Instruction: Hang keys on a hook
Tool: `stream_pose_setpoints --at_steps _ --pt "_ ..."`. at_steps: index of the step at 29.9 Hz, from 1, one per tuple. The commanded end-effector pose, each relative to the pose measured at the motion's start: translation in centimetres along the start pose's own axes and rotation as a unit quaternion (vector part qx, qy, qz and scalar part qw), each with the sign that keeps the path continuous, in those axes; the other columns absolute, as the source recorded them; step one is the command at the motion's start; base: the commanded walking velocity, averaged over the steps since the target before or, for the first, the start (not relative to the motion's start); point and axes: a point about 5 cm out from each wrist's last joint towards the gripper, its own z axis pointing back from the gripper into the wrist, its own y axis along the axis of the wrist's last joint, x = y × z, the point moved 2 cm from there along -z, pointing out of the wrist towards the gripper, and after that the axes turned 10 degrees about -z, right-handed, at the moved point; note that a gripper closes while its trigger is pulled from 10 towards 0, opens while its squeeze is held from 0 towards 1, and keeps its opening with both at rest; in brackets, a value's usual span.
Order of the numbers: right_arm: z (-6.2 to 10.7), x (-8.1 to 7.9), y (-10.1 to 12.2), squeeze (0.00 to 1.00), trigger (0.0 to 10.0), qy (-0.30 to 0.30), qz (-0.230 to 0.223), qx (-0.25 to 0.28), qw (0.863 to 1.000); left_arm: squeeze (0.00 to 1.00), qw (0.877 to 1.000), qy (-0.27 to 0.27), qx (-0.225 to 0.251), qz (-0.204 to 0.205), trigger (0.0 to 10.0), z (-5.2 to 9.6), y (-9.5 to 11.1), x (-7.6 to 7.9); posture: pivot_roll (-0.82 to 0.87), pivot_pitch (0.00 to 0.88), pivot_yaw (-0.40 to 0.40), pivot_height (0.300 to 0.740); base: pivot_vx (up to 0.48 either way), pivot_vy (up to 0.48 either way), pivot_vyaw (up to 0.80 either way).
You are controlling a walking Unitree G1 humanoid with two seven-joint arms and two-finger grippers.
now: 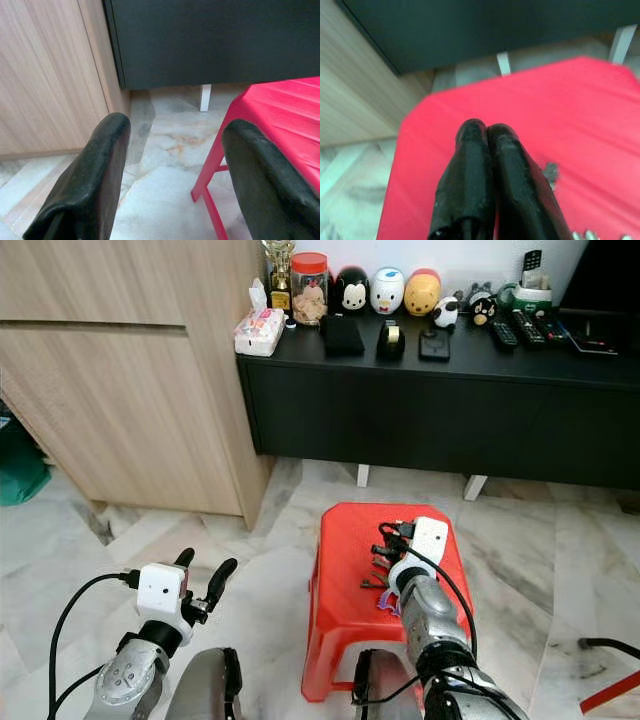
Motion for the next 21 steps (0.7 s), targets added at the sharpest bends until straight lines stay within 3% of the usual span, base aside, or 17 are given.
stream_pose_setpoints --at_steps 1,4,5,6,7,13,21 --pt "0.4 -0.1 0.7 0.00 0.0 0.014 -0.007 0.034 0.999 0.00 1.000 0.006 0.000 0.000 10.0 -0.1 -0.2 -0.2 0.05 0.055 -0.031 0.578 0.000 0.000 0.00" --pt "1.0 0.1 1.7 0.00 0.0 0.017 -0.013 0.075 0.997 0.00 1.000 0.011 0.001 0.003 10.0 -0.1 -0.2 -0.2 0.05 0.049 -0.034 0.578 0.000 0.000 0.00" --pt "1.3 0.2 2.1 0.00 2.2 0.016 -0.013 0.091 0.996 0.00 1.000 0.013 0.001 0.005 10.0 -0.1 -0.2 -0.3 0.05 0.046 -0.035 0.578 0.000 0.000 0.00" --pt "1.5 0.3 2.4 0.00 2.2 0.015 -0.013 0.102 0.995 0.00 1.000 0.014 0.001 0.007 10.0 -0.1 -0.2 -0.3 0.05 0.046 -0.035 0.578 0.000 0.000 0.00" --pt "1.9 0.4 2.7 0.00 10.0 0.013 0.002 0.115 0.993 0.00 1.000 0.016 0.000 0.009 10.0 -0.1 -0.3 -0.3 0.05 0.045 -0.035 0.578 0.000 0.000 0.00" --pt "4.2 0.4 3.3 0.00 10.0 0.011 0.065 0.158 0.985 0.00 0.998 0.047 -0.005 0.049 10.0 -0.3 -0.7 -0.7 0.03 0.038 -0.040 0.578 0.000 0.000 0.00" --pt "4.6 0.9 3.1 0.00 10.0 -0.005 0.063 0.153 0.986 0.00 0.998 0.041 -0.010 0.055 10.0 -0.4 -1.0 -0.3 0.03 0.015 -0.048 0.578 -0.106 0.000 0.00"
